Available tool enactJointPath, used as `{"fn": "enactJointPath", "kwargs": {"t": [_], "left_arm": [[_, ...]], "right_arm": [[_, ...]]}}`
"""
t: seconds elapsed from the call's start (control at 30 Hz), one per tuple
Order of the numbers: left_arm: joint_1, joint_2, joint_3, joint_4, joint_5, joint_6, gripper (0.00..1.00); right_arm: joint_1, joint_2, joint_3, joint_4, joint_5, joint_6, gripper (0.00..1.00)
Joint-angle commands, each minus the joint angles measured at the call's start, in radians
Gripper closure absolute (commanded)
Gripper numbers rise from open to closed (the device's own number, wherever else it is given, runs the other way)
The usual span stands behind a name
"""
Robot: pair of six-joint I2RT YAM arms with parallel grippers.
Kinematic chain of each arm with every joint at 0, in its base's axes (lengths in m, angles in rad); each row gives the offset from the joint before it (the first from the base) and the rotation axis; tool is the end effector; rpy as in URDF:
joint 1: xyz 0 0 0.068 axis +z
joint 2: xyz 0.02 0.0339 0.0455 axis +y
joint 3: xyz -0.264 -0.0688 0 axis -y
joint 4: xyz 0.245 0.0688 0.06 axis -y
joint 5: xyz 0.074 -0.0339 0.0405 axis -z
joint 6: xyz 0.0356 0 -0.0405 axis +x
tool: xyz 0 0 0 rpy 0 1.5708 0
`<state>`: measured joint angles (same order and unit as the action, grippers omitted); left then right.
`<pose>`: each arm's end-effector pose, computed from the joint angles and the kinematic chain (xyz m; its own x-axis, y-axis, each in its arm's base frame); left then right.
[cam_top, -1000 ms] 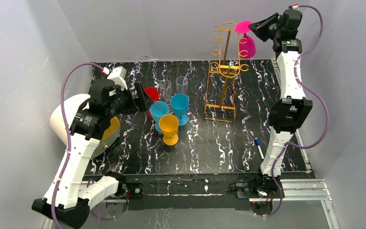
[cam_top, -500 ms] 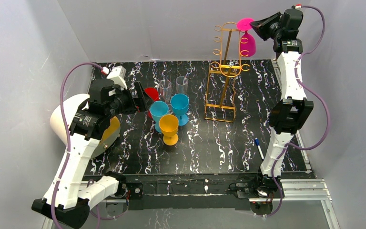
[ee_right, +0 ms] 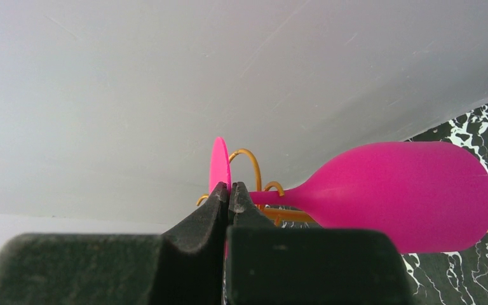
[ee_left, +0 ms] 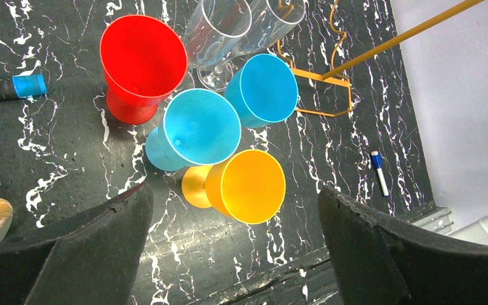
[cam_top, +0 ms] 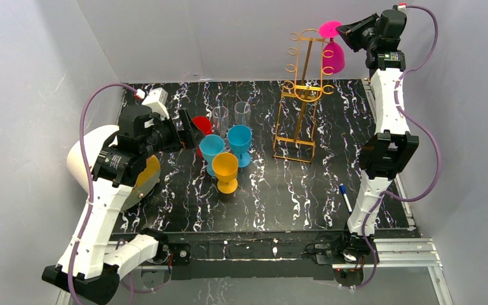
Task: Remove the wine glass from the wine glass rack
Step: Pick up the wine glass from the wine rack.
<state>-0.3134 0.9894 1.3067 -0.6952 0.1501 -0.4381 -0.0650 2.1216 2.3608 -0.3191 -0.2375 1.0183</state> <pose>0.1796 -0.0638 0.4273 -0.5033 -0.2778 -0.8183 0.2469 0.8612 -0.4443 0.4897 -0.0235 0.4461 -0.1873 0.8413 -0.5072 -0.0219 0.5126 0.8584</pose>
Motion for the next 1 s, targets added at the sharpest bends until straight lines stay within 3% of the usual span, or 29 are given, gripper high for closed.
{"fn": "enactJointPath", "kwargs": {"t": [0.0, 0.97], "left_arm": [[0.004, -0.017, 0.037, -0.024, 0.006, 0.012, 0.02], [0.004, -0.018, 0.038, -0.018, 0.026, -0.005, 0.02]], "right_arm": [[-0.004, -0.015, 0.048, 0.033, 0.039, -0.012, 0.99], [0.013, -0.201, -0.163, 0.063, 0.186, -0.109, 0.99]]}}
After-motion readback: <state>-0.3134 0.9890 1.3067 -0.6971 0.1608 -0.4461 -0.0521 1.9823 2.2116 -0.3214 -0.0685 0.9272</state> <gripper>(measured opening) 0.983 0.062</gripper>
